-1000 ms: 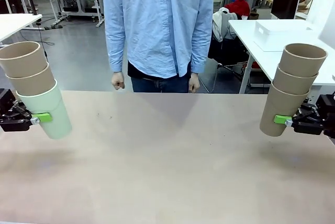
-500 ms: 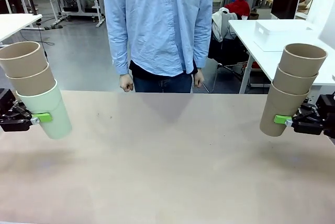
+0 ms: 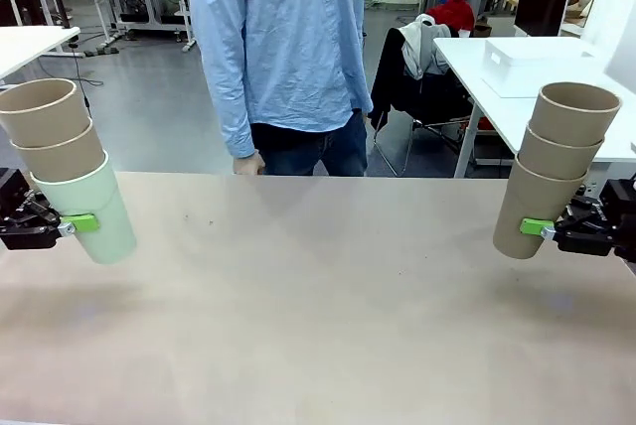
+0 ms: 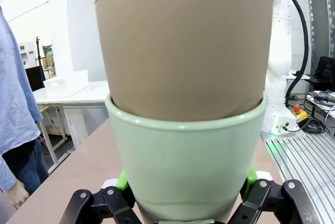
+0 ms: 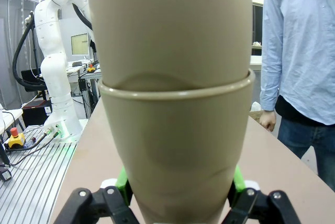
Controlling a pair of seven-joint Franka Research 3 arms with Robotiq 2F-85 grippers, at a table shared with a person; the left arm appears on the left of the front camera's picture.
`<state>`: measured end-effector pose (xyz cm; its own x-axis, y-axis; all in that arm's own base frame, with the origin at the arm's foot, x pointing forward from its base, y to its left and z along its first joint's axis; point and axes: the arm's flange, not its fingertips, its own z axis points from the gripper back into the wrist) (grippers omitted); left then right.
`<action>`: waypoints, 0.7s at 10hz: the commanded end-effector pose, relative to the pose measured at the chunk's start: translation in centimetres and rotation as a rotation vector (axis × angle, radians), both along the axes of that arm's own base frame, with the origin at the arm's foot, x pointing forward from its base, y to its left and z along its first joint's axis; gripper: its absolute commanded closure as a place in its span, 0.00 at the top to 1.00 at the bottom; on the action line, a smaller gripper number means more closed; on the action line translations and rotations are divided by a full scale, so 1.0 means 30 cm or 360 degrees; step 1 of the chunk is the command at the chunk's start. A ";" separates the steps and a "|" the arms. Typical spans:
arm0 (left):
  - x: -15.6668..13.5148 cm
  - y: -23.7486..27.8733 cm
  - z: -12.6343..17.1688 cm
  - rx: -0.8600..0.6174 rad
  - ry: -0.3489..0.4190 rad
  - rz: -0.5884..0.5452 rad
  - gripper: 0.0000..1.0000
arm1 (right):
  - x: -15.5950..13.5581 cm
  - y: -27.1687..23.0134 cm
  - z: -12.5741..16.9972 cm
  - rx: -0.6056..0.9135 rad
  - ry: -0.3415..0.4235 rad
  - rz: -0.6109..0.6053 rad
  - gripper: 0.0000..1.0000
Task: Stack the cups and store them in the basket.
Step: Place the stack of Reusable plastic cups into the Pantry Basket.
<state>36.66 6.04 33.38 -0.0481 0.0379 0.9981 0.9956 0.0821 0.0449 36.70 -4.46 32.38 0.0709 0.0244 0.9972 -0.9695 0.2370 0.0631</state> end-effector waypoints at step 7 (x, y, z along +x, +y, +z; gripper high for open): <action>-0.005 -0.001 0.009 -0.0011 -0.0021 -0.0006 0.88 | -0.003 -0.006 0.012 -0.0011 -0.0013 0.0003 0.85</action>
<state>36.66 6.04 33.38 -0.0481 0.0379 0.9981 0.9956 0.0821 0.0449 36.70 -4.46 32.38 0.0709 0.0244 0.9972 -0.9695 0.2370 0.0631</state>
